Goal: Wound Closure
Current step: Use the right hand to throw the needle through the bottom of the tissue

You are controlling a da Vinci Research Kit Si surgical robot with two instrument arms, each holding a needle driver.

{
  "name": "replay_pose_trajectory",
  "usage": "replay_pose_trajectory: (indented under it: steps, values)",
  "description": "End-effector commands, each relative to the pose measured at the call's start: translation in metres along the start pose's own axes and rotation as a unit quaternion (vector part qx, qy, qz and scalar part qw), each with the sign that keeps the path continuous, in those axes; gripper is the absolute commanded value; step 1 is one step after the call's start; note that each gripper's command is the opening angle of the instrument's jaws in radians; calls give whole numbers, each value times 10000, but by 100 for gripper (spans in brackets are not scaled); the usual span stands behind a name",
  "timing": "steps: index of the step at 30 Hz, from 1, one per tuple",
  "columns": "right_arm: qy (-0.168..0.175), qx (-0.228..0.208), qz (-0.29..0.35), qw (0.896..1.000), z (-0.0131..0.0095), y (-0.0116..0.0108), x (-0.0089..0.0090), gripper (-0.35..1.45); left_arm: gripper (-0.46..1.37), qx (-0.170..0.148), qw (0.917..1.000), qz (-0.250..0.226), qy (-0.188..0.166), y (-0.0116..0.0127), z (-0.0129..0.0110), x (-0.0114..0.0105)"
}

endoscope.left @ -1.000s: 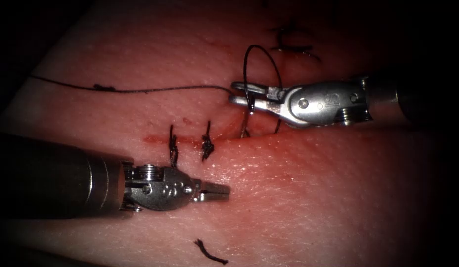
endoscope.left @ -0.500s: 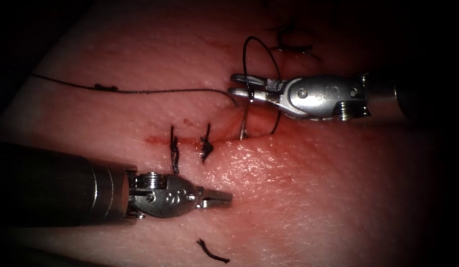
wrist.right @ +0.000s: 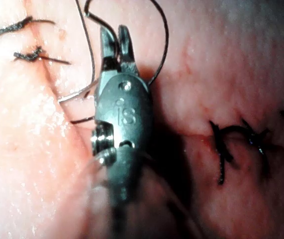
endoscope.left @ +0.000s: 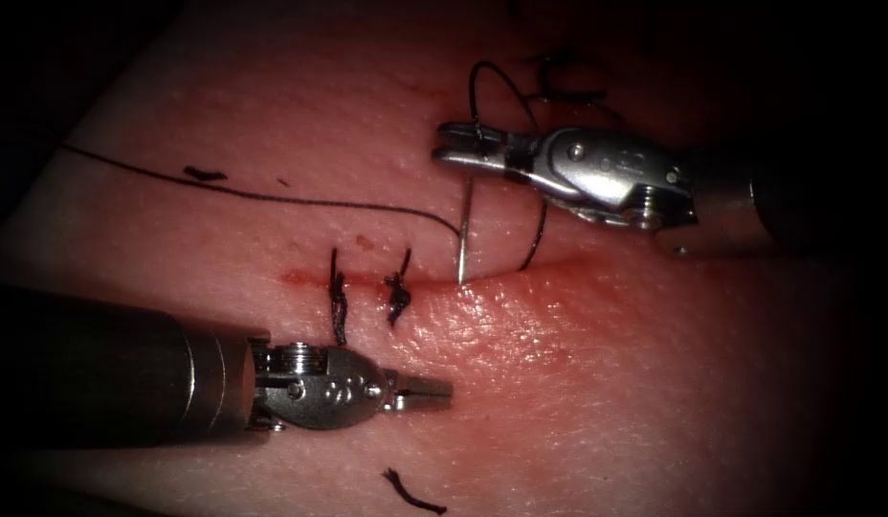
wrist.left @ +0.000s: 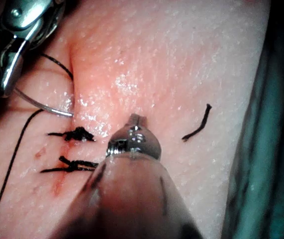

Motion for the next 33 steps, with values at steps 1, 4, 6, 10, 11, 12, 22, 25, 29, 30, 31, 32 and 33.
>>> replay_pose_trajectory:
  steps: [1, 4, 6, 10, 11, 12, 22, 25, 29, 30, 31, 32, 33]
  values:
    - [-33, 79, 91, 9999, 2, -3, 0, -35, -35, -27, 10000, -2, 2, 0, -1, 0]
    - [-24, 175, 531, 9984, 4, -4, 1, -35, -35, -28, 10000, 0, 2, 0, -1, 0]
    - [-32, 170, 828, 9964, 6, -3, 2, -35, -35, -28, 10000, 1, 3, -1, 0, 0]
    - [-121, -15, 1507, 9885, 9, -1, 2, -35, -35, -21, 10000, 6, 0, 1, 1, -2]
    - [-168, -48, 1594, 9871, 10, 0, 2, -35, -35, -19, 10000, 9, 0, 1, 1, -2]
    - [-183, -63, 1622, 9866, 10, 0, 1, -35, -35, -19, 10000, 9, 0, 1, 1, -2]
    - [-612, -359, 2804, 9572, 10, 0, -1, -35, -35, -21, 10000, -11, -1, 1, 2, -4]
    - [-680, -492, 3156, 9452, 9, 0, -1, -35, -35, -16, 10000, -2, -3, 3, 2, -6]
    - [-673, -507, 3331, 9391, 9, 1, 1, -35, -35, -13, 10000, 5, -3, 4, 2, -7]
    - [-669, -514, 3416, 9360, 10, 2, 1, -35, -35, -12, 10000, 6, -4, 4, 2, -7]
    - [-677, -528, 3557, 9307, 10, 3, 2, -35, -35, -12, 10000, 8, -3, 5, 3, -8]
    - [-673, -535, 3640, 9274, 10, 4, 2, -35, -35, -13, 10000, -21, -5, 5, 3, -8]
    - [-667, -543, 3750, 9230, 10, 5, 2, -35, -35, -12, 10000, -19, -5, 5, 3, -8]
